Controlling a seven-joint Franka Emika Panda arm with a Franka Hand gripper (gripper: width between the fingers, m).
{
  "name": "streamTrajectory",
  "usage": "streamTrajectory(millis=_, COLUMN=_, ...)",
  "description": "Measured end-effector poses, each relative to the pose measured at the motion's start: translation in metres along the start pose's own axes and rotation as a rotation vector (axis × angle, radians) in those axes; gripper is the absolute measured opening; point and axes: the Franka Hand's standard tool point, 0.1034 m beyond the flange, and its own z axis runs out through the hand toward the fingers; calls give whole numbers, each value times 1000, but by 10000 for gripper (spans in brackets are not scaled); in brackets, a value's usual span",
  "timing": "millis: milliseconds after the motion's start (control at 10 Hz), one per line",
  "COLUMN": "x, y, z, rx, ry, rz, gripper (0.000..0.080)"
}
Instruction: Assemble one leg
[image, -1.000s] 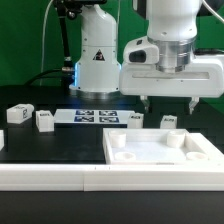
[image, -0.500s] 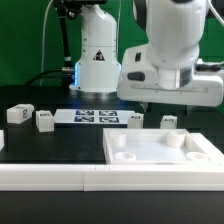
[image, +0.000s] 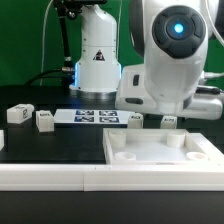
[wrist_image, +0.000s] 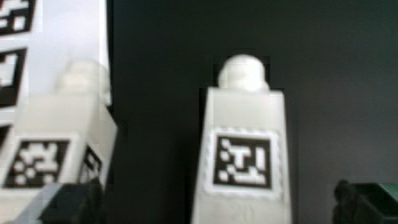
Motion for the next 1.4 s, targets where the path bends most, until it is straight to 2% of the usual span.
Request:
streamTrajectory(millis=300, x=2, y=-3, z=1, rx=-2, ry=11, rz=-4, gripper=649)
streamTrajectory(millis=600, x=10, y=-5, z=11, rx=-1, ry=35, rz=-2, gripper=649)
streamTrajectory(millis=900, x=11, y=-10, z=16, rx=-10, ry=37, rz=-5, gripper=649)
streamTrajectory(millis=1100, x=11, y=-10, z=16, rx=-11, ry=37, rz=-7, gripper=619)
streamTrajectory(millis=1200, x=11, y=-10, z=16, rx=-11, ry=37, rz=-7, gripper=440)
streamTrajectory(millis=1300, x=11, y=-10, z=16, rx=-11, ry=37, rz=-7, gripper=440)
streamTrajectory(millis=1400, x=11, y=-10, z=16, rx=-11, ry=37, rz=-7, gripper=290)
